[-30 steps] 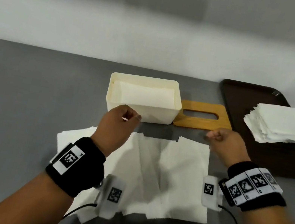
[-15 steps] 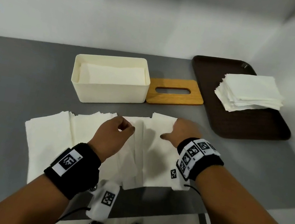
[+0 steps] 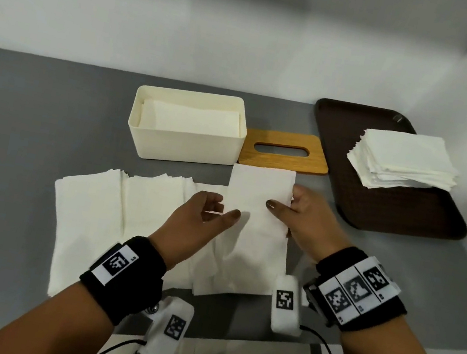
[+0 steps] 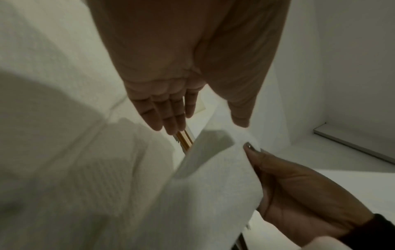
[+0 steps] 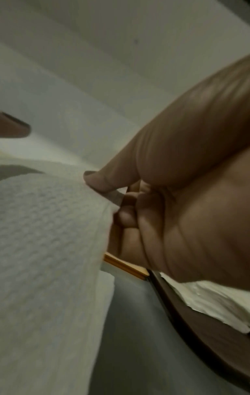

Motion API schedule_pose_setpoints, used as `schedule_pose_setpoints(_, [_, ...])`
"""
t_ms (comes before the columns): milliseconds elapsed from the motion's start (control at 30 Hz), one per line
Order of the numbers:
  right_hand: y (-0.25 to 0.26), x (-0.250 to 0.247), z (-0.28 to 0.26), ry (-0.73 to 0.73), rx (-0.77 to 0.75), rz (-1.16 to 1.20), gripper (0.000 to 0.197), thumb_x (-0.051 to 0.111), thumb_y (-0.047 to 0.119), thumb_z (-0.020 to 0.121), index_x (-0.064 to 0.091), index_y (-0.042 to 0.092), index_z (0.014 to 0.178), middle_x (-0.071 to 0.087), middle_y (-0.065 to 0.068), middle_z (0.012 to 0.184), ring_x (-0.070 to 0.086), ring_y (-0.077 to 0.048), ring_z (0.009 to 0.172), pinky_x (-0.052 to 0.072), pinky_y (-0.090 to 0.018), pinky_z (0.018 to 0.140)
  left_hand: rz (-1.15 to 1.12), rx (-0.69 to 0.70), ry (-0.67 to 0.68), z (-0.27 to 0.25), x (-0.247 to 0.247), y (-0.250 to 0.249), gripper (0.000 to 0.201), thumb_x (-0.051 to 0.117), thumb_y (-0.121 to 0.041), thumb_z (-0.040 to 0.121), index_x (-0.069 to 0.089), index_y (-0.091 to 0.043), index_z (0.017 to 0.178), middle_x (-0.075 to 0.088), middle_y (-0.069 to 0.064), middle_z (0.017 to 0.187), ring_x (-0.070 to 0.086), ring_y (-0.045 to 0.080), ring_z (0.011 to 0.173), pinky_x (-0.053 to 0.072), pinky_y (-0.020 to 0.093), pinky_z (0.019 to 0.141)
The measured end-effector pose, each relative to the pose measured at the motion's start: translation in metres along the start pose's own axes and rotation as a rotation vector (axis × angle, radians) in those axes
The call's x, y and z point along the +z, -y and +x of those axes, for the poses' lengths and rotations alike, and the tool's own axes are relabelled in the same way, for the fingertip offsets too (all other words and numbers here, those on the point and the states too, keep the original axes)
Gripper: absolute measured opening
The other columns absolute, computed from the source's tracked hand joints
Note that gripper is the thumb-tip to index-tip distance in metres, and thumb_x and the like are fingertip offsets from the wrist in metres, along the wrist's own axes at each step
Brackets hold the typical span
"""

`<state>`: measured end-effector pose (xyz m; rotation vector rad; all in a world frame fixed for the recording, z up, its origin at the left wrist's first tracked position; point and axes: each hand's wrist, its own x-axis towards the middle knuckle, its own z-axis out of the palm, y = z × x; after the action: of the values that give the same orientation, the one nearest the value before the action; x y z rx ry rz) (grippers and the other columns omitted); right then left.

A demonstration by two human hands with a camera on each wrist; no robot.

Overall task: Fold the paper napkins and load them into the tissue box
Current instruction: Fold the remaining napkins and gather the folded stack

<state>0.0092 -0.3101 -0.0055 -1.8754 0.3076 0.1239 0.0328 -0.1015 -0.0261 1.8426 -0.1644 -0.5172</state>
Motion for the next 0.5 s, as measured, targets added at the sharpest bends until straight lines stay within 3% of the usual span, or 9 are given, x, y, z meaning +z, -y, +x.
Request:
schedule_pose_setpoints(100, [0.015,0.007,-0.006,0.086,-0.006,0.171,0.023,0.064,0.017,0.092,0.066,0.018,0.115,0.076,-0.004,0.105,0.073,-0.024,0.095,0.059,-0.045,0.079,-0.262,0.039,0.063,-0.006,0.010,-0.010,0.025,0.061,-0.033,0.094,0.065,-0.024,0.116,0.074,-0.007,0.111,0.071,0.006,0.099,0.055,0.020,0.081])
schedule_pose_setpoints(200, [0.020,0.012,0.001,0.009,0.063,0.184,0.013,0.057,0.026,0.096,0.066,0.016,0.095,0.074,-0.006,0.091,0.071,-0.018,0.074,0.059,-0.036,0.070,-0.363,0.036,-0.032,-0.003,0.007,-0.008,0.026,0.058,-0.028,0.097,0.066,-0.017,0.119,0.075,-0.002,0.107,0.071,0.019,0.098,0.055,0.029,0.079])
schedule_pose_setpoints(300, [0.002,0.010,0.012,-0.153,0.210,-0.057,0.022,0.057,0.026,0.097,0.063,0.008,0.086,0.070,-0.014,0.086,0.068,-0.022,0.065,0.057,-0.035,0.068,-0.306,0.052,-0.102,0.001,-0.010,0.000,0.026,0.058,-0.029,0.097,0.065,-0.018,0.120,0.074,0.002,0.112,0.070,0.024,0.103,0.056,0.044,0.088])
schedule_pose_setpoints(367, [-0.013,0.011,0.016,-0.146,0.233,-0.344,0.029,0.063,0.027,0.092,0.064,0.003,0.076,0.068,-0.017,0.076,0.068,-0.029,0.068,0.057,-0.037,0.071,-0.287,0.047,-0.141,0.001,-0.023,0.006,0.024,0.057,-0.028,0.098,0.065,-0.018,0.119,0.073,0.003,0.113,0.069,0.026,0.104,0.056,0.048,0.089])
schedule_pose_setpoints(433, [-0.021,0.020,0.015,-0.092,0.254,-0.610,0.038,0.068,0.035,0.087,0.052,0.009,0.063,0.053,-0.005,0.062,0.057,-0.026,0.066,0.045,-0.030,0.060,-0.279,0.038,-0.176,0.002,-0.034,0.010,0.023,0.056,-0.026,0.099,0.065,-0.017,0.118,0.074,0.004,0.111,0.070,0.027,0.102,0.057,0.046,0.086])
schedule_pose_setpoints(500, [-0.022,0.033,0.012,-0.085,0.274,-0.670,0.042,0.073,0.042,0.081,0.043,0.014,0.070,0.042,0.002,0.066,0.047,-0.019,0.069,0.031,-0.025,0.053,-0.277,0.037,-0.196,0.001,-0.042,0.014,0.021,0.054,-0.022,0.100,0.065,-0.015,0.116,0.074,0.003,0.107,0.071,0.023,0.096,0.059,0.038,0.079])
